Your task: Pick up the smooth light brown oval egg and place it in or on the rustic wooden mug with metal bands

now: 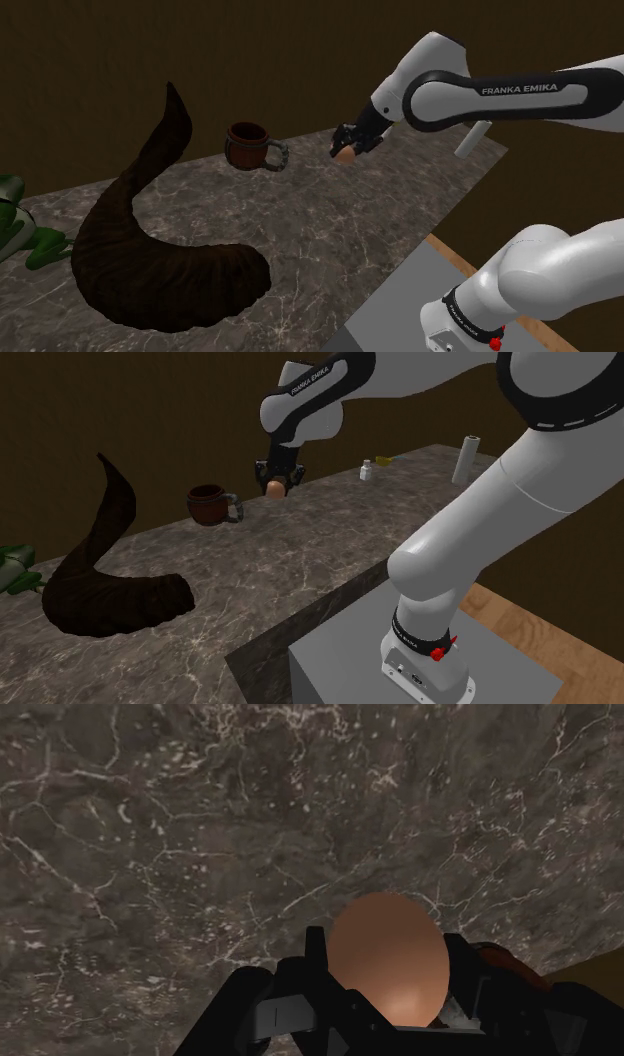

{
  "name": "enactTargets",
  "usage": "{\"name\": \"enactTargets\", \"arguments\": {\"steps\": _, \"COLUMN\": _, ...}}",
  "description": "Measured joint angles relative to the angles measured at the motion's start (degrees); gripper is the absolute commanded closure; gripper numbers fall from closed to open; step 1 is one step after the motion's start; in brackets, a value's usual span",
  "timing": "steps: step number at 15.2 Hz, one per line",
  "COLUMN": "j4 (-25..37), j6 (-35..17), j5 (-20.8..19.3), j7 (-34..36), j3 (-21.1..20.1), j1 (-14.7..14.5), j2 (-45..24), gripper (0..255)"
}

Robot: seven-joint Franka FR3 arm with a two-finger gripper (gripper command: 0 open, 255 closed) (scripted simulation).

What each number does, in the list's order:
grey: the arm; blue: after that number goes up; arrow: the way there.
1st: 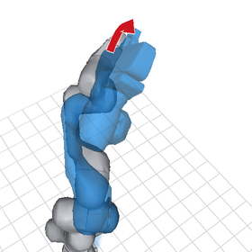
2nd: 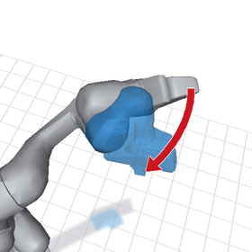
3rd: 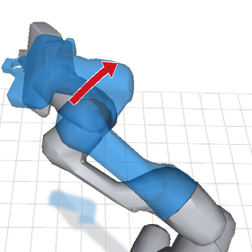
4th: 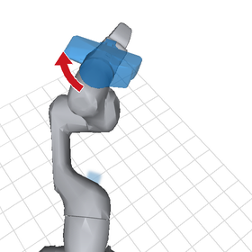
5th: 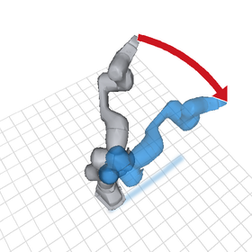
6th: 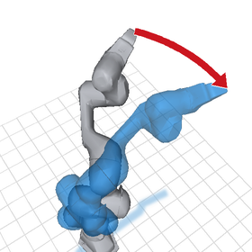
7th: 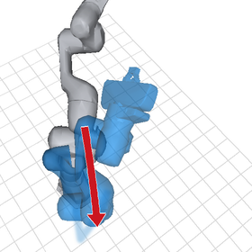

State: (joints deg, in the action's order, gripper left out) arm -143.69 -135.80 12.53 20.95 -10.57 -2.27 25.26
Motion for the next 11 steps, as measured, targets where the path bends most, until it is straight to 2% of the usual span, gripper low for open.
{"name": "enactTargets", "arguments": {"steps": 8, "j4": 4.39, "j6": 6.37, "j5": -0.72, "j7": 0.78, "j3": 0.37, "j1": 0.29, "j2": 2.02, "gripper": 255}}
{"name": "enactTargets", "arguments": {"steps": 11, "j4": 8.98, "j6": 5.89, "j5": -1.58, "j7": 2.47, "j3": -0.99, "j1": 0.56, "j2": -2.86, "gripper": 255}}
